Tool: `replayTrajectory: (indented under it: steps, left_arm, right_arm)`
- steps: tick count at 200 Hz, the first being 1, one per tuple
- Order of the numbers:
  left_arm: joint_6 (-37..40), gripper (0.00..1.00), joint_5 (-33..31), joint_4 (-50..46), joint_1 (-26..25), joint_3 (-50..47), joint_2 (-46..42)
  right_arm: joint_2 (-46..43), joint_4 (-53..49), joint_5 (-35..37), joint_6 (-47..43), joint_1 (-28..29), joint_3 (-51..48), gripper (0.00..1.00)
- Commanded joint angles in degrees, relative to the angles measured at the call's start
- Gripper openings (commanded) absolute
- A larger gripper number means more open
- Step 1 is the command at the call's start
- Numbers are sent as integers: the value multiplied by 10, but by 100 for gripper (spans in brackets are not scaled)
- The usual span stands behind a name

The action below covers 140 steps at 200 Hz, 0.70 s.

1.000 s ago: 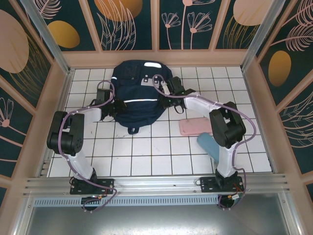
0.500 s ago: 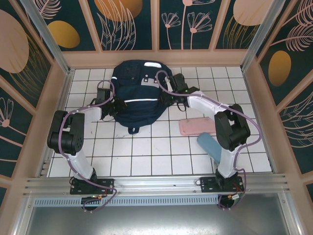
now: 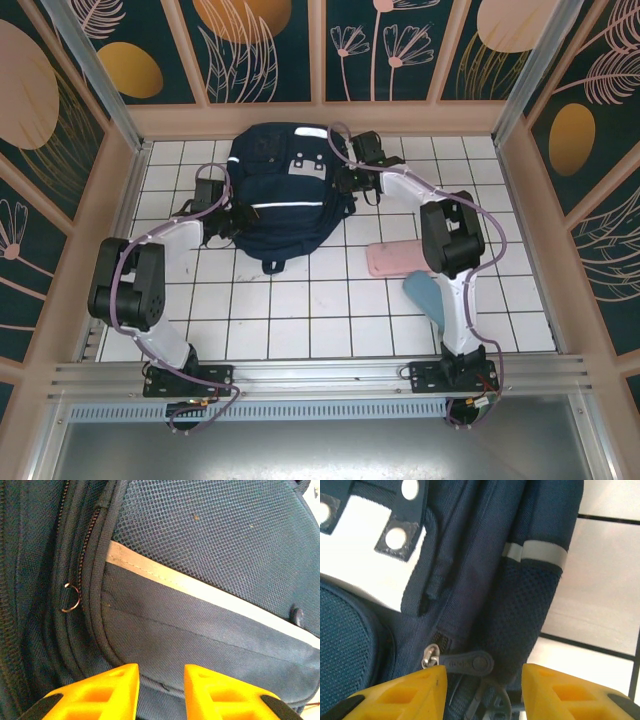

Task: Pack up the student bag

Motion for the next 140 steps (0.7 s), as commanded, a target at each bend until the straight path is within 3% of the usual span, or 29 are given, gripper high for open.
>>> replayTrajectory:
  steps: [1,87,140]
  left_arm:
    - [4,31,4,-31,-5,0,-27]
    - [-8,32,8,-37,-25,-4,-48]
    - [-17,32,19,-31,-41,-8,-48]
  right_arm:
    - [15,-26,-35,-17,-3,43,43]
    - [80,-109,-104,-132,-12,135,47]
    - [117,-150,-104,-197,-17,176,51]
